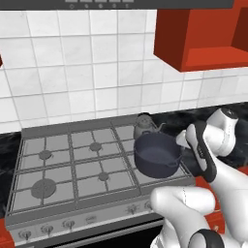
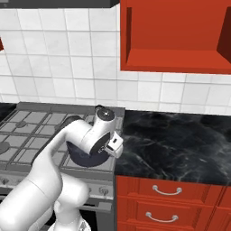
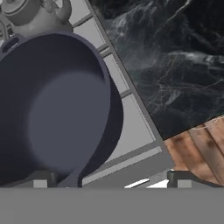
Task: Pick the kettle from the cabinet and place it on a stove burner. Then pick the pot from the counter and place it on another stove burner. Finally, turn both burners on.
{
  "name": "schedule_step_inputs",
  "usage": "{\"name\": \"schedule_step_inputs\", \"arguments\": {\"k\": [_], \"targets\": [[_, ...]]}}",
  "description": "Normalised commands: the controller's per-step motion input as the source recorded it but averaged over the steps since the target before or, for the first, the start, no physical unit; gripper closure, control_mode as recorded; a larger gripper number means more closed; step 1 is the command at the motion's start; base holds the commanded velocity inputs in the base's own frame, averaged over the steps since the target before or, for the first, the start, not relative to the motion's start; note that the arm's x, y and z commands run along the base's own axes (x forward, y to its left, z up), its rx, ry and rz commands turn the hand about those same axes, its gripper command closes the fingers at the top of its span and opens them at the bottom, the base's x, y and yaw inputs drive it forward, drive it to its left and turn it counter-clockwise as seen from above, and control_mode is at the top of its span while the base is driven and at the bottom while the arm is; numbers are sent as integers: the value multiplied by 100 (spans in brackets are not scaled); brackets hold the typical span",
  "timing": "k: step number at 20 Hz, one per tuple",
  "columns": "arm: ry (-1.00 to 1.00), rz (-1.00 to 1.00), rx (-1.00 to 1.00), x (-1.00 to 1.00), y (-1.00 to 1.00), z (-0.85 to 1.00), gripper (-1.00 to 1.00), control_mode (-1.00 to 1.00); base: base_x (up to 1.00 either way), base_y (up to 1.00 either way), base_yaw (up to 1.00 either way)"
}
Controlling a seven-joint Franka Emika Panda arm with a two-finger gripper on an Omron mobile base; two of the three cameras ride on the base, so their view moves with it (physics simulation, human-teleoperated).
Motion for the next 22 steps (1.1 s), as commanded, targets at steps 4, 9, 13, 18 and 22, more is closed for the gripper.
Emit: {"name": "schedule_step_inputs", "arguments": {"k": [4, 9, 13, 18, 22], "targets": [[0, 0, 0, 0, 0, 0, -100, 100, -64, 0, -10], [0, 0, 0, 0, 0, 0, -100, 100, -65, 0, -11], [0, 0, 0, 0, 0, 0, -100, 100, -54, 12, -11], [0, 0, 0, 0, 0, 0, -100, 100, -45, 42, -9], [0, 0, 0, 0, 0, 0, -100, 100, -27, 58, -8]]}}
